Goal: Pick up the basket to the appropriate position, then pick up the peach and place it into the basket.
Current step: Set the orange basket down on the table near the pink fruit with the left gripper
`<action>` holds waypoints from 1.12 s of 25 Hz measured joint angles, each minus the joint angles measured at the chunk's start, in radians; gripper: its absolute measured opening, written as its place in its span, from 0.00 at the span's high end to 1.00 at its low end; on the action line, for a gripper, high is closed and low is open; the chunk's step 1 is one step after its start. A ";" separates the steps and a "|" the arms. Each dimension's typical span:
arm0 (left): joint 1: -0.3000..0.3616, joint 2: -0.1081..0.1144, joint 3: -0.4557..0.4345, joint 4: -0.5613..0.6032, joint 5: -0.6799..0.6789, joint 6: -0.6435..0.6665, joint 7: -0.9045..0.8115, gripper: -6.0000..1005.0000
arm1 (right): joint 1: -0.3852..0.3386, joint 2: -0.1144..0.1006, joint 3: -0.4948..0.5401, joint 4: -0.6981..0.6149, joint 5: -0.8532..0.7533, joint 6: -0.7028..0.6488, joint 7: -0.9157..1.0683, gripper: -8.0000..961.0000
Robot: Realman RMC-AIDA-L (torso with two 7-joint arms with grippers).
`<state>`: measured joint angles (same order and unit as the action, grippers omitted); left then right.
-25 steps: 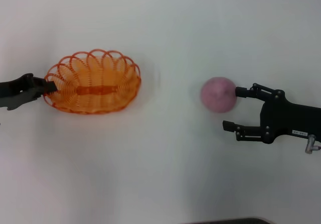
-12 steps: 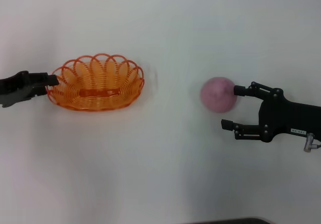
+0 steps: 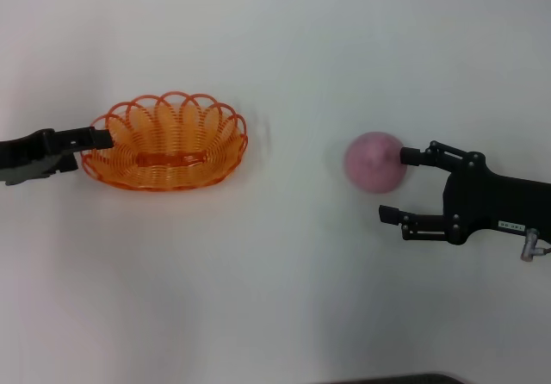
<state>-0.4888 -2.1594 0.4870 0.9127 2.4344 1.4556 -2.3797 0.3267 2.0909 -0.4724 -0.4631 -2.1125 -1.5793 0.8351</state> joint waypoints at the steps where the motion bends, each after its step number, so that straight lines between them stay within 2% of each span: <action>1: 0.001 0.001 0.000 0.000 -0.001 0.001 0.000 0.27 | 0.000 0.000 0.000 0.000 0.000 0.000 0.002 0.01; 4: 0.002 0.004 -0.001 0.000 -0.002 0.000 0.006 0.11 | 0.001 0.000 -0.001 0.000 0.000 -0.001 0.006 0.01; 8: 0.005 0.005 -0.007 0.002 -0.020 0.005 0.061 0.11 | 0.001 0.000 -0.002 0.000 0.001 -0.001 0.007 0.01; 12: 0.019 0.006 -0.009 0.005 -0.081 0.032 0.193 0.11 | 0.002 0.000 -0.002 0.000 0.002 -0.001 0.007 0.01; 16: 0.065 0.006 -0.010 0.014 -0.227 0.098 0.464 0.11 | 0.002 0.000 -0.002 0.000 0.003 -0.001 0.007 0.01; 17: 0.065 0.006 -0.010 0.014 -0.227 0.098 0.464 0.11 | 0.002 0.000 -0.002 0.000 0.003 0.000 0.007 0.01; 18: 0.094 0.006 -0.010 0.000 -0.310 0.156 0.665 0.11 | 0.002 0.000 -0.002 0.000 0.002 0.000 0.007 0.01; 20: 0.111 0.006 -0.010 -0.007 -0.344 0.173 0.774 0.11 | 0.003 0.000 -0.002 0.000 0.002 0.000 0.007 0.01; 28: 0.137 0.002 -0.002 -0.004 -0.347 0.228 0.954 0.11 | 0.012 -0.002 -0.002 -0.002 0.004 -0.005 0.007 0.01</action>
<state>-0.3514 -2.1570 0.4848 0.9085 2.0875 1.6837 -1.4256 0.3386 2.0892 -0.4740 -0.4648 -2.1081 -1.5839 0.8422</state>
